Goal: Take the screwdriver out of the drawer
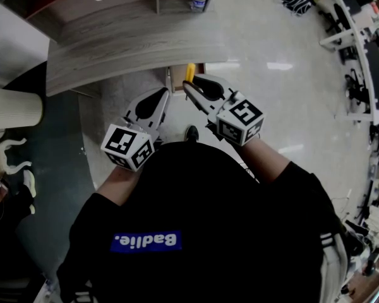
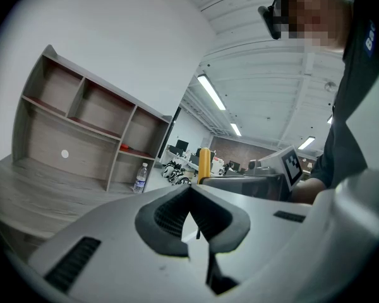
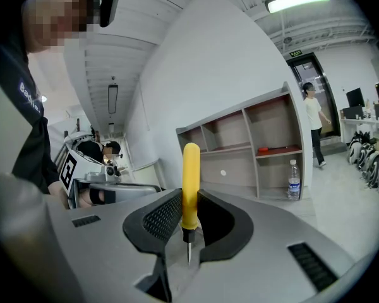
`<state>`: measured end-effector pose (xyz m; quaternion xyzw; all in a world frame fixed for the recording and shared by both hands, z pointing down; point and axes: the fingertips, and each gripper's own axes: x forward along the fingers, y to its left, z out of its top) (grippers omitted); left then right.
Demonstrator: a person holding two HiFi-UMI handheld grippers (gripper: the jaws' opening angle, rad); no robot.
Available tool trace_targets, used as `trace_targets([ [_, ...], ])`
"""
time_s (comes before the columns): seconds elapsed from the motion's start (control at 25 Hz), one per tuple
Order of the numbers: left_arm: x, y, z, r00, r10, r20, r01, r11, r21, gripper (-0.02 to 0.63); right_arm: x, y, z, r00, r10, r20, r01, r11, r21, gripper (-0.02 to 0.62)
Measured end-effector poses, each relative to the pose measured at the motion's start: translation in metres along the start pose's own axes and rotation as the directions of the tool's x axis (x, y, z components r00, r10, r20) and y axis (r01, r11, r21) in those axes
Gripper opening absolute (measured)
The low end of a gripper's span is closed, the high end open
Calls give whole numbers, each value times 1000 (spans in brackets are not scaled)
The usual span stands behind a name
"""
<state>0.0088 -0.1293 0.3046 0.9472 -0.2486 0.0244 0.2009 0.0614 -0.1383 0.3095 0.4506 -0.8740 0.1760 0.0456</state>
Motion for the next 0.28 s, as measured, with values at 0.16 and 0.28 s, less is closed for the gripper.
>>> trace_targets([
  [0.16,-3,0,1,1000,-1,2,1,1000,-8,-3,2,3,-1,1000,-1,1,1,1000,2,97],
  [0.28,-11,4,1,1000,-2,4,2,1000,-13,-4,8,10,-3,1000,-2,0,2,1000,11,97],
])
